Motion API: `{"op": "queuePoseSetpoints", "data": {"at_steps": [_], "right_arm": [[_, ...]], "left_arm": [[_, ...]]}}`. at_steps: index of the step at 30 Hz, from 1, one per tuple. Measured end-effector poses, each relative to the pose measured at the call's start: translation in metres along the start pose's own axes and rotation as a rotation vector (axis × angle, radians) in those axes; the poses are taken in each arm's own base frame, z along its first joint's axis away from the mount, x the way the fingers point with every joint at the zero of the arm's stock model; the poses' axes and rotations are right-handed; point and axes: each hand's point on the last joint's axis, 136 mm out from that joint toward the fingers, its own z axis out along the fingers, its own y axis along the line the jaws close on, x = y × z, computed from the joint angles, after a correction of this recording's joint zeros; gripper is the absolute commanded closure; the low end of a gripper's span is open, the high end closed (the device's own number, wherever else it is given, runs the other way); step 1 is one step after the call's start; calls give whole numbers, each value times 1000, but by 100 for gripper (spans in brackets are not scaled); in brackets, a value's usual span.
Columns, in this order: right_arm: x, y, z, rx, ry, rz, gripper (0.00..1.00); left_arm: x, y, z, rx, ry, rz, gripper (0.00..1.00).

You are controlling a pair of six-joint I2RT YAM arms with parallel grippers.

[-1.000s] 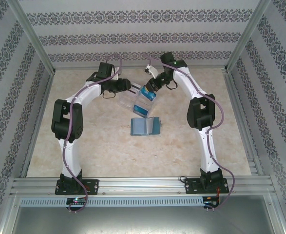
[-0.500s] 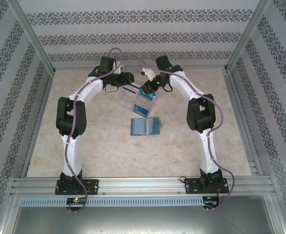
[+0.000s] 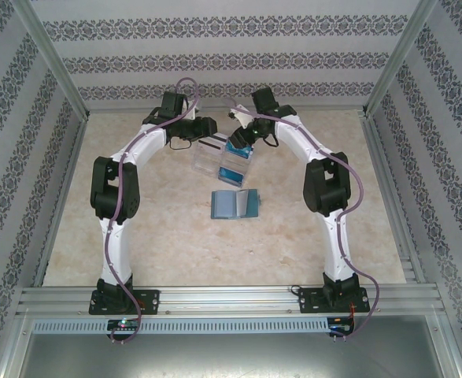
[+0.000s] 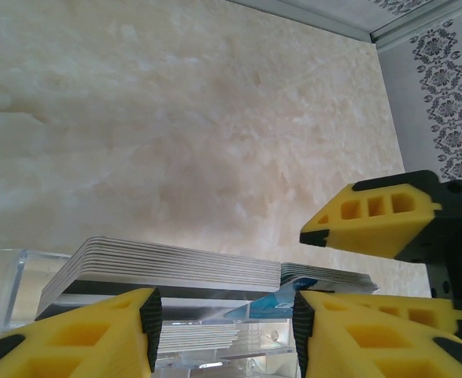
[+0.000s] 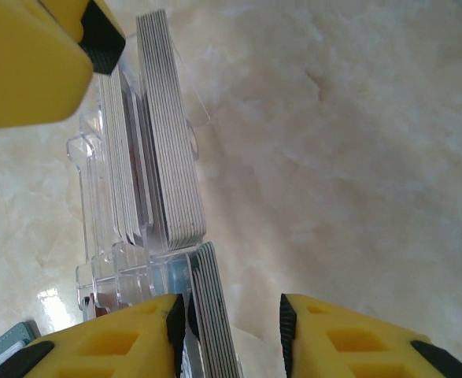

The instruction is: Put the credit cards into the card holder

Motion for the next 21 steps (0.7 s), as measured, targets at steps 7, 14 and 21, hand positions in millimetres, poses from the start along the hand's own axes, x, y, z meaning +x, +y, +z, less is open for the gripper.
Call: {"op": "queuePoseSetpoints", "data": {"at_steps": [7,14,21], "right_arm": [[-6,0,-6,7,-19,3,60],[-4,5,-5,-14,-8,2,38],[-5,2,-1,-2,21,-13,35]], "left_arm": [[2,1,1,-2,4,-6,51],[3,2,1,-3,6,-7,50],[3,2,1,-3,6,-7,50]]}}
